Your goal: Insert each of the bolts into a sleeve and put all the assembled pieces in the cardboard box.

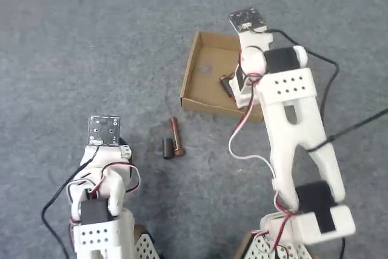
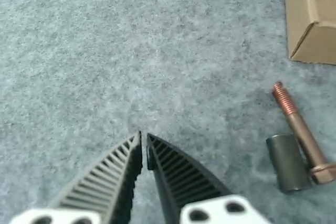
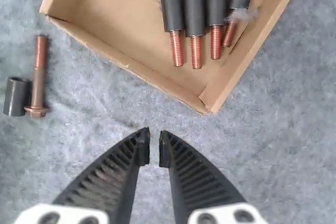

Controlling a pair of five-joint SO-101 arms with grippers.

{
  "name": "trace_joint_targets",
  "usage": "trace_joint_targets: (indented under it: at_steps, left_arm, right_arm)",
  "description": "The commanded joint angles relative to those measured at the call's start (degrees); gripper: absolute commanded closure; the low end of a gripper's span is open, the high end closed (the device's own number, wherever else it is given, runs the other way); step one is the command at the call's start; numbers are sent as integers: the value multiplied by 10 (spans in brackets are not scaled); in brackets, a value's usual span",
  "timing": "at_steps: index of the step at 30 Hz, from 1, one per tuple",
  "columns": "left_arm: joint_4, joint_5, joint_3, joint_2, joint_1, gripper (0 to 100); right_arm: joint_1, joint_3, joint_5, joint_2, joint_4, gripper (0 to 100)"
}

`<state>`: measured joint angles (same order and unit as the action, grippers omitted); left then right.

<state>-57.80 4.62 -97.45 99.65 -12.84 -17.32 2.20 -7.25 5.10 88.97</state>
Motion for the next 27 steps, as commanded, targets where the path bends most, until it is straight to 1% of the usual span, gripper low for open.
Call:
trace_joint_targets:
  at_steps: [1,7,11,12,17,18,22,27]
  left_arm:
    - [10,4,7,7,-4,988]
    - [9,4,7,7,-4,988]
    - [8,4,7,7,-4,988]
    - [8,4,7,7,-4,988]
    - [11,4,7,7,-7,988]
    - [14,4,7,9,-18,988]
    - [67,4,7,6,-79,987]
    - [66,12,7,6,-87,987]
  right_arm:
    - [-25,-72,-43,77,-44,992]
    - [-95,-244,-48,168,-145,992]
    - [-148,-313,-48,190,-205,990]
    - [-160,-321,-46,190,-216,991]
    - [-206,-338,25,189,-269,990]
    - [-214,-338,33,189,-279,990]
    - [-244,-338,60,189,-331,990]
    - [-255,-338,96,125,-381,991]
